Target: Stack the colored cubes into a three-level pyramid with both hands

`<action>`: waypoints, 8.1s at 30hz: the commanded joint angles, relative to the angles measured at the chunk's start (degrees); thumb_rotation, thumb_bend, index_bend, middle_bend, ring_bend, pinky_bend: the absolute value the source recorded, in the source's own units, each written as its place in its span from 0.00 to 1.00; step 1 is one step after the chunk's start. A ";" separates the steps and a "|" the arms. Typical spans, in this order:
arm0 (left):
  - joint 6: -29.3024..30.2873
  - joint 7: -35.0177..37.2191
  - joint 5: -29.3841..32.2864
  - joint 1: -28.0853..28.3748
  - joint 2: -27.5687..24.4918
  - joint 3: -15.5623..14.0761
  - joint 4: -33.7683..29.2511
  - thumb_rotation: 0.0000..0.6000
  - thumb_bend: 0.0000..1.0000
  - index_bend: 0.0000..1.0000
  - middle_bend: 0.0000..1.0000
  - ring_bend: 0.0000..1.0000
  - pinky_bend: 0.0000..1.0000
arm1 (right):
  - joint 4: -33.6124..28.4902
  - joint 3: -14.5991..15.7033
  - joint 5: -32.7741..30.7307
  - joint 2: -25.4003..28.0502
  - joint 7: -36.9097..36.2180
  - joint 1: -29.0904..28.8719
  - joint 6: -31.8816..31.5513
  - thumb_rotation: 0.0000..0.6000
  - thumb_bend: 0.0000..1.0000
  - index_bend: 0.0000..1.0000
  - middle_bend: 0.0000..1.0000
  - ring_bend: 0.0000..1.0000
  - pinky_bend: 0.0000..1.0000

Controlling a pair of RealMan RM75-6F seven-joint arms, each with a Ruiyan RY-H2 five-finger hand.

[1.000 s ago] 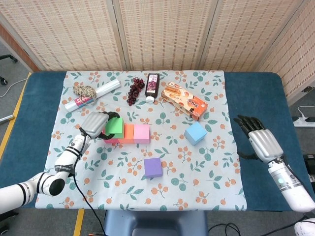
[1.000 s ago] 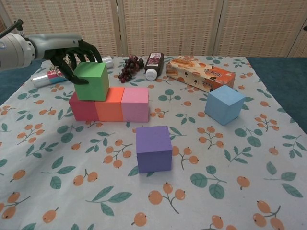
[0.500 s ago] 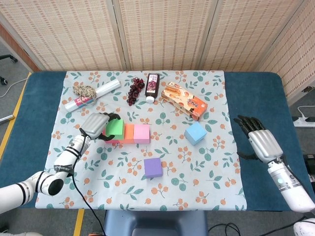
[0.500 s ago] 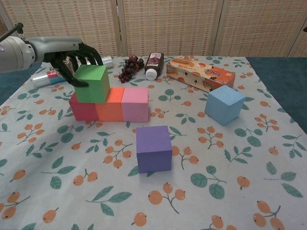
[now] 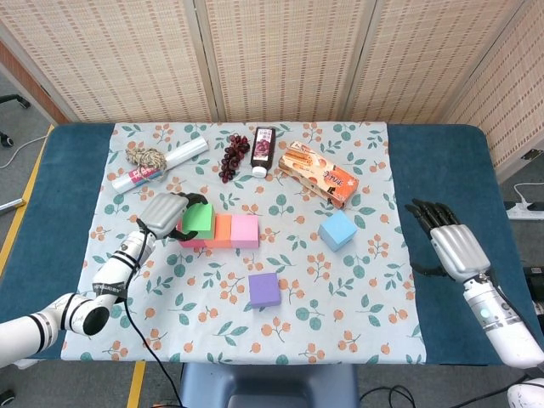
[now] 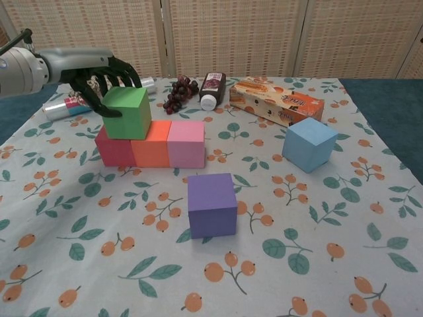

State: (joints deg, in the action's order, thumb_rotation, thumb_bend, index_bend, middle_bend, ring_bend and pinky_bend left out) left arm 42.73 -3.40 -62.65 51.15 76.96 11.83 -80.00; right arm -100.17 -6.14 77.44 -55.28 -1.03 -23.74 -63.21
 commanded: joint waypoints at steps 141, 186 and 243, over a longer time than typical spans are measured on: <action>26.26 11.81 -19.98 -25.22 -9.45 -7.76 -13.98 1.00 0.31 0.08 0.13 0.11 0.29 | 11.28 -8.73 2.71 -25.83 -14.01 -26.10 19.32 1.00 0.11 0.44 0.42 0.28 0.19; 24.60 12.74 -18.34 -26.00 -9.12 -6.46 -13.61 1.00 0.31 0.08 0.14 0.11 0.28 | 46.79 -9.87 5.51 -38.84 -39.95 -49.08 40.13 1.00 0.11 0.36 0.41 0.19 0.16; 25.85 16.44 -20.86 -27.12 -9.13 -7.03 -12.29 1.00 0.31 0.05 0.14 0.11 0.28 | 50.64 -7.82 1.21 -42.49 -34.97 -50.28 35.81 1.00 0.07 0.32 0.27 0.07 0.02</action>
State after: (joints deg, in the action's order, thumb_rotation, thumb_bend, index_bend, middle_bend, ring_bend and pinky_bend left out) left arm 68.59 13.03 -83.52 24.03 67.83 4.80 -92.30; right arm -49.53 -13.90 78.73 -97.71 -36.05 -73.99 -27.49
